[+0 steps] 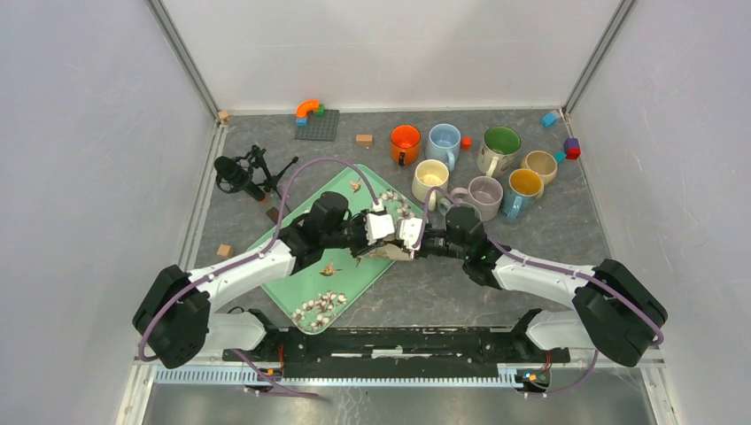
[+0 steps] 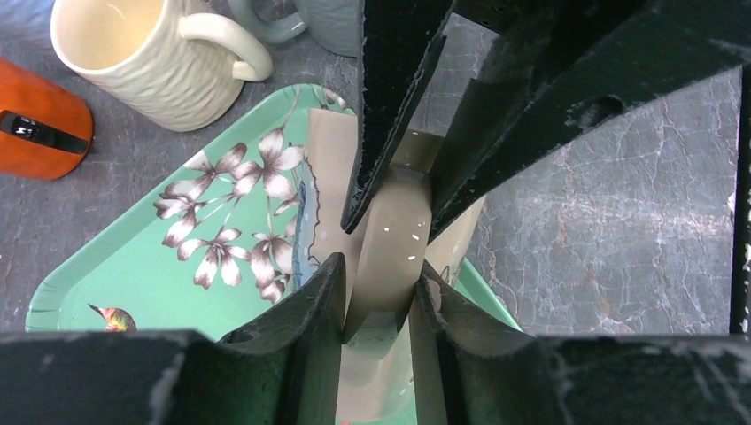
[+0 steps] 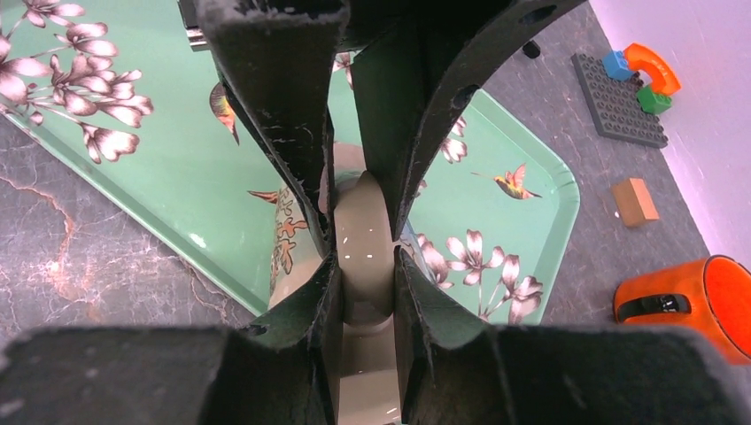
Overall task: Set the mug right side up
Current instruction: Turn over the cup on the tray.
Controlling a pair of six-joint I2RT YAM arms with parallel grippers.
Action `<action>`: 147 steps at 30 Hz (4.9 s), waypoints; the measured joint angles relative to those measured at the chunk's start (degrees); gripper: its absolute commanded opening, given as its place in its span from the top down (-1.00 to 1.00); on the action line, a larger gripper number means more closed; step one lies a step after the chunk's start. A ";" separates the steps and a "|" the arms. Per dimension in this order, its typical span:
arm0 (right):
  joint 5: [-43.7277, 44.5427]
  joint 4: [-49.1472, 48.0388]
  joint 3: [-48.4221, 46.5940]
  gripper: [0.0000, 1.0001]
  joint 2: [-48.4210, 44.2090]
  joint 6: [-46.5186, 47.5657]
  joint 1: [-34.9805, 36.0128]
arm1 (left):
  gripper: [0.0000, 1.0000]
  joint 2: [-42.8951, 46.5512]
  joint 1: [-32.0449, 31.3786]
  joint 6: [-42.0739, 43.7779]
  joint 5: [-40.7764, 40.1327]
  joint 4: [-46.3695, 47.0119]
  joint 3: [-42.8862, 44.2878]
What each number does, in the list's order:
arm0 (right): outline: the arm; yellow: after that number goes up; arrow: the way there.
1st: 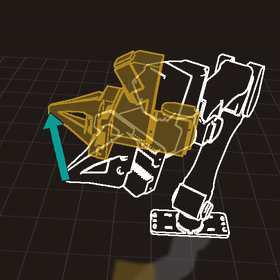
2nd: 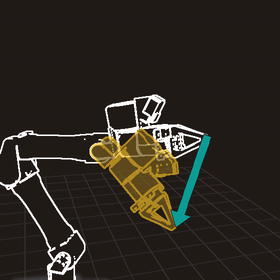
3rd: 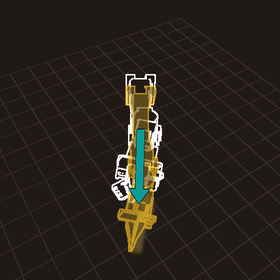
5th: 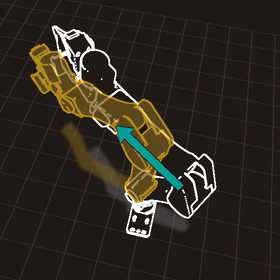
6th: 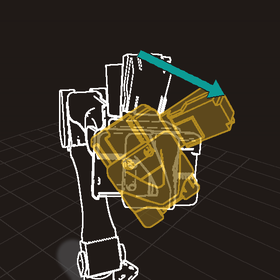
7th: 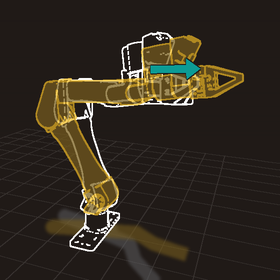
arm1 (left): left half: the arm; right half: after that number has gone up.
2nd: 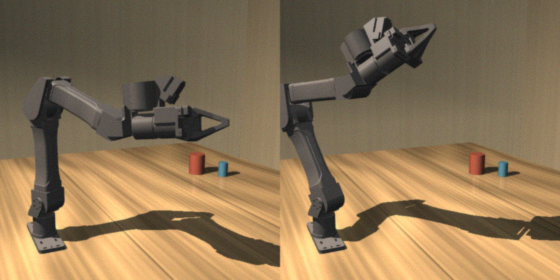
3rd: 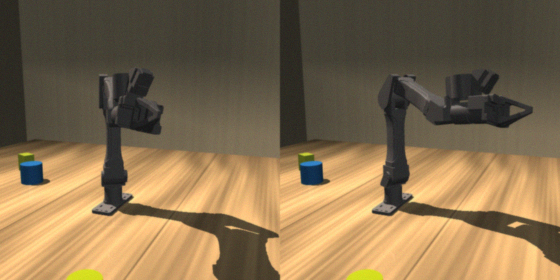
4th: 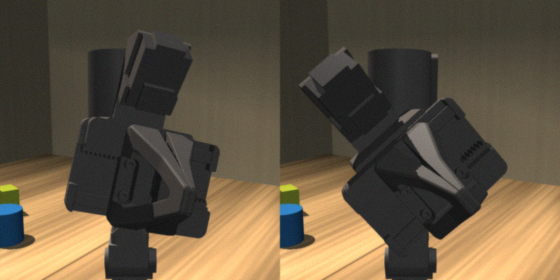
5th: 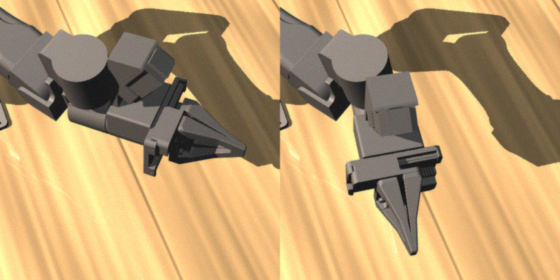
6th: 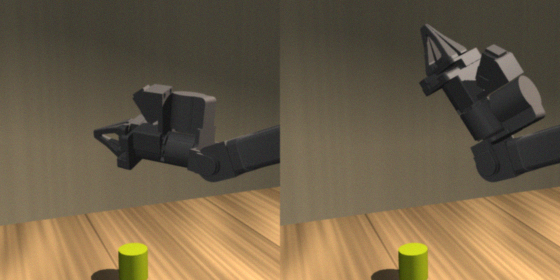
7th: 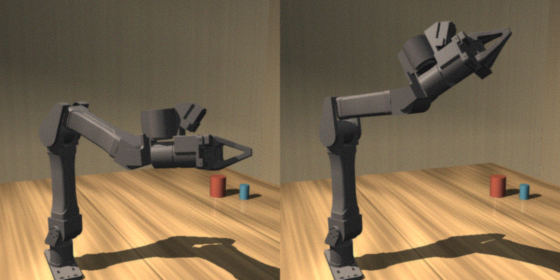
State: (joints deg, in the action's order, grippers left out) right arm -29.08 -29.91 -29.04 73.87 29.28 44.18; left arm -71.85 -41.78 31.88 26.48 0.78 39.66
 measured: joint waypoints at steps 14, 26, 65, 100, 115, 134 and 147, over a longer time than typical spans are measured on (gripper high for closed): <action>8.15 -3.78 -0.04 -0.64 -5.01 -7.23 0.31 | 0.95 0.52 -0.09 -11.63 -6.47 14.01 -6.38; 22.69 10.80 -6.51 -0.91 -10.73 -24.72 -1.97 | 0.96 0.98 -0.09 -23.76 -11.76 23.58 -8.26; 21.62 9.42 -2.38 -0.51 -13.57 -88.87 -2.25 | 0.95 -4.66 -5.29 -31.45 -23.17 44.85 -10.40; 27.19 -20.81 7.28 -0.25 -1.05 -115.65 -2.25 | 0.95 -5.35 -5.11 -28.04 -20.17 41.70 -10.80; 27.19 -26.53 7.37 -0.11 6.58 -121.57 -2.32 | 0.96 -5.35 -5.38 -22.88 -22.56 38.18 -10.86; 24.37 -27.45 4.13 0.49 14.19 -125.11 -2.67 | 0.95 -3.72 -6.40 -19.32 -27.91 36.09 -12.11; 22.34 -26.01 1.03 1.00 15.26 -119.21 -2.67 | 0.39 -1.07 -6.40 -19.23 -30.64 36.00 -12.85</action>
State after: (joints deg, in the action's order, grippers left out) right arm -6.74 -55.92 -28.01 89.12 -89.93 41.52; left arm -72.93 -48.18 12.64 -4.16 36.77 26.81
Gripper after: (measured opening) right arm 0.046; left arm 0.307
